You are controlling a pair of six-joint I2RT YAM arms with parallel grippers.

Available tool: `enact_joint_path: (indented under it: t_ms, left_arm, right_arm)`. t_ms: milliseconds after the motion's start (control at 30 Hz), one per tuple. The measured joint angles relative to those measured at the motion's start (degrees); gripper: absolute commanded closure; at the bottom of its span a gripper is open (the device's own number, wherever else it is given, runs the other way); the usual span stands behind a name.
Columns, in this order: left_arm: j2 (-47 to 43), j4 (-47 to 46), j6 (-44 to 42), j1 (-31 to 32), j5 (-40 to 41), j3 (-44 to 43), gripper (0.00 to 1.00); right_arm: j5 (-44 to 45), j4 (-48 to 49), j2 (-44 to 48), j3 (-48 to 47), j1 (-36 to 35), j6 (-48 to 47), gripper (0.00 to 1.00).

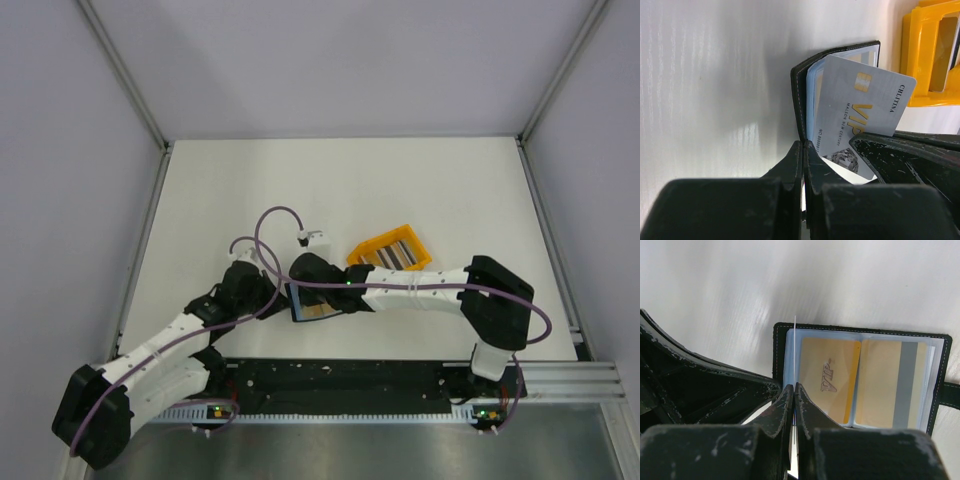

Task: Put the credit cards into the card holder
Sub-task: Turn over the card slot in the card holder.

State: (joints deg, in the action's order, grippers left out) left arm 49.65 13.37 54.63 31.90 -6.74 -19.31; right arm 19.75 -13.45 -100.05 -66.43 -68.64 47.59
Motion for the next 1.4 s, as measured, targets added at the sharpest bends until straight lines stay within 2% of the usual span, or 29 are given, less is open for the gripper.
enact_joint_path:
  t_ms: [700,1100,1400]
  left_arm:
    - [0.0,-0.1,0.8,0.0,-0.4,0.0,1.0]
    - [0.0,-0.4,0.8,0.0,-1.0,0.0,1.0]
    - [0.0,-0.5,0.8,0.0,-1.2,0.0,1.0]
  right_arm:
    - [0.7,-1.0,-0.2,-0.1,0.0,-0.8,1.0]
    - [9.0,-8.5,-1.4,-5.3,-2.8,-3.1,1.0]
    - [9.9,-11.0,-2.2,-6.8,-3.1,-3.7,1.0]
